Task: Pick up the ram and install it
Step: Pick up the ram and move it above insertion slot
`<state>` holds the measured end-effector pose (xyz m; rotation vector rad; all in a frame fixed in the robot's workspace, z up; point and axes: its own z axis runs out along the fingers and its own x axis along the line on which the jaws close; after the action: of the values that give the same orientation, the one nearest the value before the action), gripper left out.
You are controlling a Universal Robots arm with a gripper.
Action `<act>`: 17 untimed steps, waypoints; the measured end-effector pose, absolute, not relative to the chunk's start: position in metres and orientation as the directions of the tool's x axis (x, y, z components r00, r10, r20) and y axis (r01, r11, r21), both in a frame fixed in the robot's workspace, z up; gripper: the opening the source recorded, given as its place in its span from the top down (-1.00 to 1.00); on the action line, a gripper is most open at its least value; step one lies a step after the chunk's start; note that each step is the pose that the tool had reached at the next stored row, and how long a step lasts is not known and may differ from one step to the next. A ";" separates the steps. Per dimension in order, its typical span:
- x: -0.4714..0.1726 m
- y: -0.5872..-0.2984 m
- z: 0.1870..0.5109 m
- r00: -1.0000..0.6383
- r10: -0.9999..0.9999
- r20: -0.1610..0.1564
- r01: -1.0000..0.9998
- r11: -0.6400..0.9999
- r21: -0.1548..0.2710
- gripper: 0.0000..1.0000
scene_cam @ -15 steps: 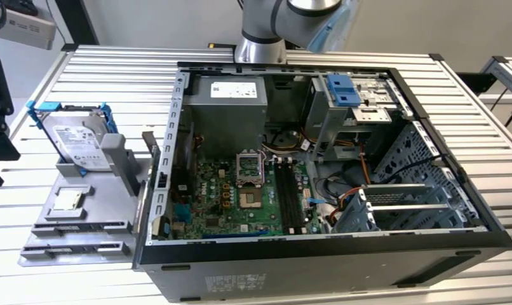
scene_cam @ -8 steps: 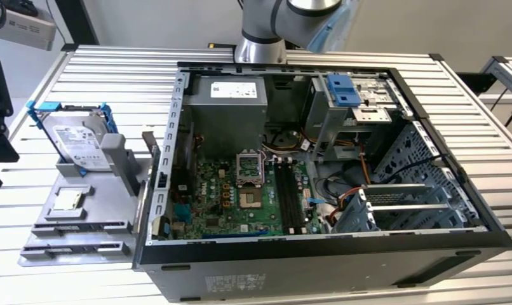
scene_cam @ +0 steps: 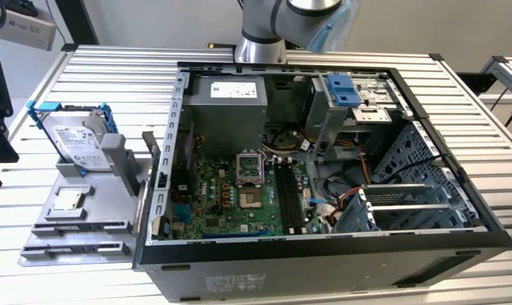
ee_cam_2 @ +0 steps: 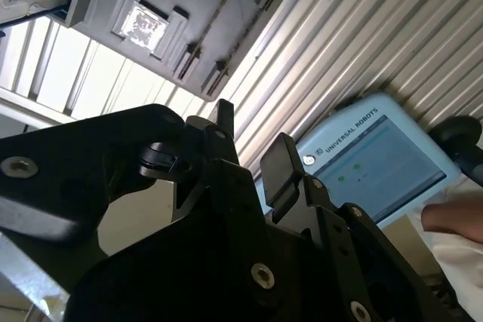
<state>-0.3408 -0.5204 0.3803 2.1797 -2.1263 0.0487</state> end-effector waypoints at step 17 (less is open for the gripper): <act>-0.341 -0.520 0.380 0.027 -0.995 0.098 -0.999 -0.022 0.047 -1.00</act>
<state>-0.3408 -0.5204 0.3803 2.1751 -2.1222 0.0575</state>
